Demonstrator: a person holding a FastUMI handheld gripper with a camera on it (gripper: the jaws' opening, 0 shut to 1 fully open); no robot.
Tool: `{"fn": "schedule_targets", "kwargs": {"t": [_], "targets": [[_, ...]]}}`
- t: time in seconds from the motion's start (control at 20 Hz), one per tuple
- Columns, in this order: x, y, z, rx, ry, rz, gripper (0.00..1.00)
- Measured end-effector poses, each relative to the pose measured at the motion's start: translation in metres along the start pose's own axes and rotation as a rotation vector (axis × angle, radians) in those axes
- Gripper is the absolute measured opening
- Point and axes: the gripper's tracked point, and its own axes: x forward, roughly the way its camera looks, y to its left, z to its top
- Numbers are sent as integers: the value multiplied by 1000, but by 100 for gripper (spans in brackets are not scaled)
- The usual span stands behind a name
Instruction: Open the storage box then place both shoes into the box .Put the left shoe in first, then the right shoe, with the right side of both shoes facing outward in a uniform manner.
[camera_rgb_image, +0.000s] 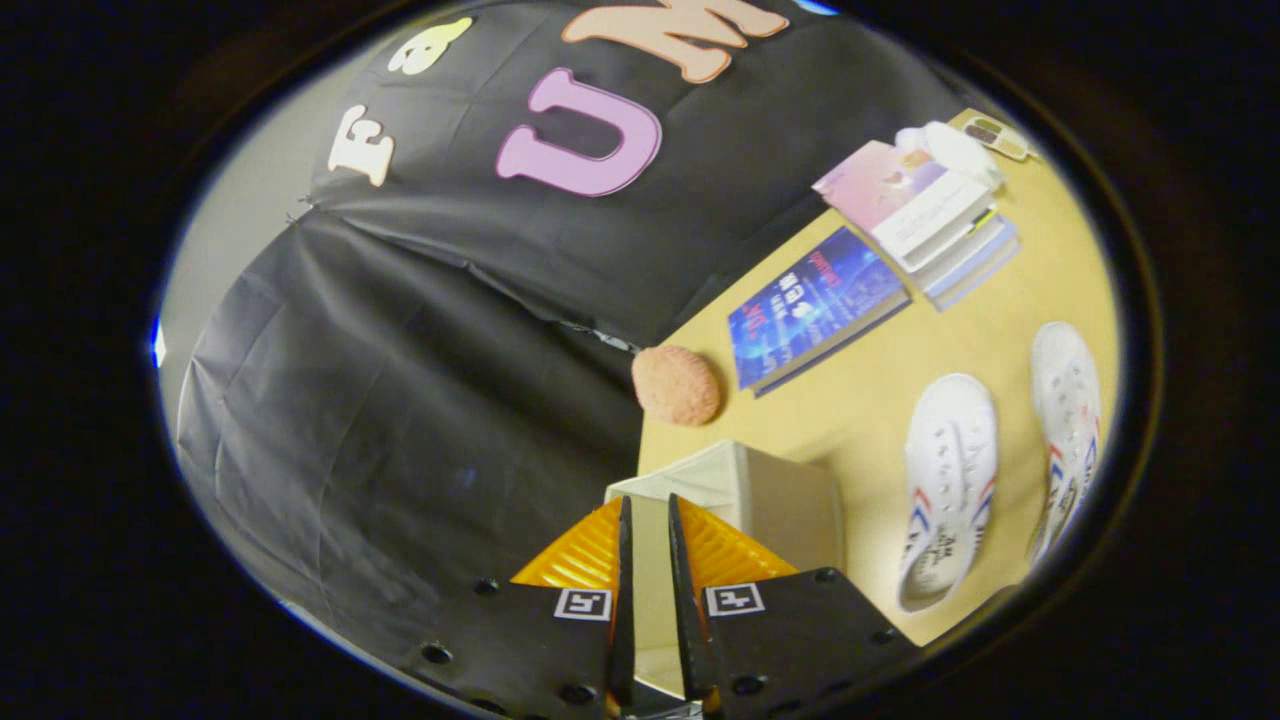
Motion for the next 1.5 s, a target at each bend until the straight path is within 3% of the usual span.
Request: {"fn": "schedule_targets", "kwargs": {"t": [0.75,0.9,1.5], "targets": [[-38,-190,-36,102,33,-349,20],[-35,-210,-42,104,52,-393,30],[-2,-232,-62,99,133,-441,30]]}}
